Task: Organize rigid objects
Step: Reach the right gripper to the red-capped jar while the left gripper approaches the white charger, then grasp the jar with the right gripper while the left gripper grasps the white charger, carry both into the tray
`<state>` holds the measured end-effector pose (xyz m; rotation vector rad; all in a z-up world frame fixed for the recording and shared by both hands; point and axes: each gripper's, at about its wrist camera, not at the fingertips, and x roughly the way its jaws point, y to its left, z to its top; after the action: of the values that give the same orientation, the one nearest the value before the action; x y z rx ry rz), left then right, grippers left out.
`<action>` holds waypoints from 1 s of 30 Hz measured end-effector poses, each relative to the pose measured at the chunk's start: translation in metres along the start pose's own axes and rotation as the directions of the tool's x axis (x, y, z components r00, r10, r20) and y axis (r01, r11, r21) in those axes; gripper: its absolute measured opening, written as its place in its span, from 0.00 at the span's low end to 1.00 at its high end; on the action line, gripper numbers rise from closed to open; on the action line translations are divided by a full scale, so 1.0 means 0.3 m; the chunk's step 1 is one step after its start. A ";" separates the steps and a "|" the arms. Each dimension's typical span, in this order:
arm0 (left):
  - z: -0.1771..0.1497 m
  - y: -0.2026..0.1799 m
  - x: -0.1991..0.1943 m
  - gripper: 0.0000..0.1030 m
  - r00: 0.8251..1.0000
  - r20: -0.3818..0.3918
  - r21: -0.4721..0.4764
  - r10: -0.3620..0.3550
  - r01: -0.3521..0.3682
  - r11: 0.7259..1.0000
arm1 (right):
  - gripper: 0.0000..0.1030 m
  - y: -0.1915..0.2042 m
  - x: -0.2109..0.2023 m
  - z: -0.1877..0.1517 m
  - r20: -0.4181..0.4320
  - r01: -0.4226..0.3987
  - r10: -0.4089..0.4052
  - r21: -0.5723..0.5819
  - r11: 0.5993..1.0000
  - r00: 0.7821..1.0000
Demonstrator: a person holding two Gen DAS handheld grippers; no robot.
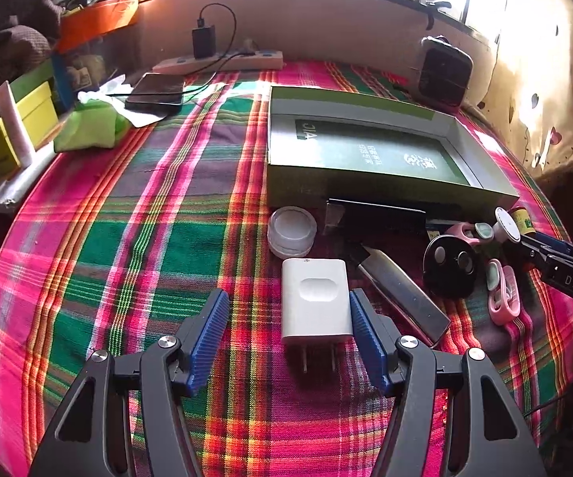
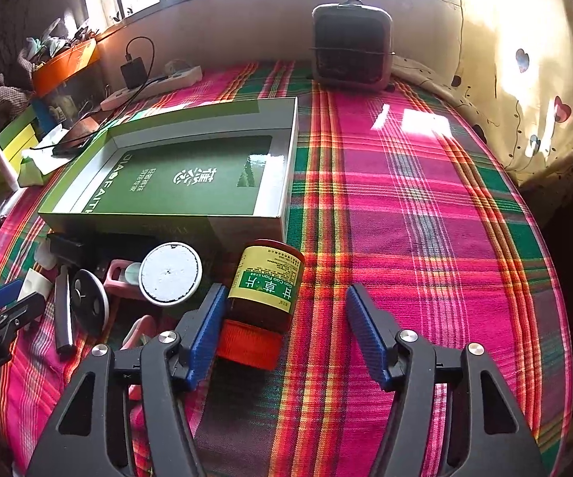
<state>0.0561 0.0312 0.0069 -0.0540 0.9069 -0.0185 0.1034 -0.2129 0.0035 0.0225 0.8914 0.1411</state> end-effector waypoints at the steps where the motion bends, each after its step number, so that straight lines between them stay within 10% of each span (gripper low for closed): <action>1: -0.001 0.001 -0.001 0.59 1.000 0.002 -0.002 0.001 -0.001 1.000 | 0.55 -0.001 -0.001 0.000 0.001 0.000 0.000 0.000 1.000 1.000; 10: 0.000 0.009 -0.004 0.47 1.000 0.008 -0.007 0.020 -0.020 1.000 | 0.33 -0.016 -0.010 -0.004 0.006 0.001 -0.001 0.014 1.000 1.000; 17: 0.006 0.028 -0.005 0.31 1.000 0.012 -0.014 0.027 -0.027 1.000 | 0.32 -0.013 -0.019 -0.011 0.003 -0.005 0.005 0.013 1.000 1.000; 30: 0.034 0.046 -0.023 0.31 1.000 0.024 -0.016 0.000 0.001 1.000 | 0.32 -0.016 -0.050 -0.012 0.010 0.001 -0.002 0.032 0.999 1.000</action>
<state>0.0599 0.0457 0.0179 -0.0689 0.8835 -0.0111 0.0918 -0.2198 0.0123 0.0524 0.8839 0.1253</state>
